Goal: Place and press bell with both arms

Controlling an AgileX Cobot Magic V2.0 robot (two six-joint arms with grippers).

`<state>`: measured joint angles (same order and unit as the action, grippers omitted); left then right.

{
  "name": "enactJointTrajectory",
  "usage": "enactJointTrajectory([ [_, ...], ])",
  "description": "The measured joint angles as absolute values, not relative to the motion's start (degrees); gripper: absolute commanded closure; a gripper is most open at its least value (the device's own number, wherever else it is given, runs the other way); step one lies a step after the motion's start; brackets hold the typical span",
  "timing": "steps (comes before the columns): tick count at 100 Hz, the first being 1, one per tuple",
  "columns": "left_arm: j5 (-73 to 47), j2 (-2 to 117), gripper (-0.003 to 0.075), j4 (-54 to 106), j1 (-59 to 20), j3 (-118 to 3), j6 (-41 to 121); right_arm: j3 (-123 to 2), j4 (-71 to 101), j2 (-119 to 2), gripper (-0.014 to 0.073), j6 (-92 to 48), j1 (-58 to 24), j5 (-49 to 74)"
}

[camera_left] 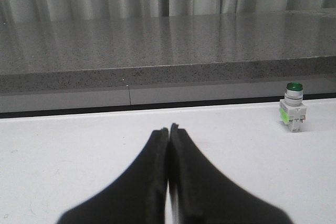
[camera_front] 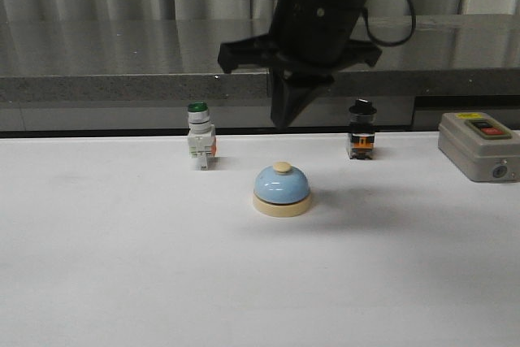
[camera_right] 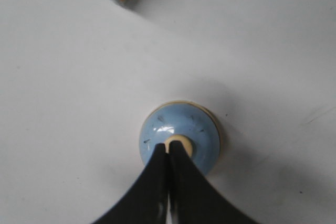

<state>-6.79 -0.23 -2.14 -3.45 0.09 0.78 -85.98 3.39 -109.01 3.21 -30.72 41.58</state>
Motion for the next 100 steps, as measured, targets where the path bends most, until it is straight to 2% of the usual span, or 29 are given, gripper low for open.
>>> enactJointTrajectory([
  [21, -6.8, -0.2, 0.074, -2.1, -3.5, 0.1, 0.8, -85.7, 1.1, -103.4, 0.0654, 3.2, -29.9, 44.8],
  [42, -6.8, -0.2, 0.074, -2.1, -3.5, 0.1, 0.8, -81.5, 0.7, -98.2, 0.0654, 3.2, -25.6, 45.5],
  [66, -6.8, -0.2, 0.074, -2.1, -3.5, 0.1, 0.8, -70.7, 0.0, -88.8, 0.0654, 3.2, -19.5, 42.9],
  [100, -6.8, -0.2, 0.074, -2.1, -3.5, 0.1, 0.8, -51.9, 0.0, -67.2, 0.0654, 3.2, -10.4, 34.7],
])
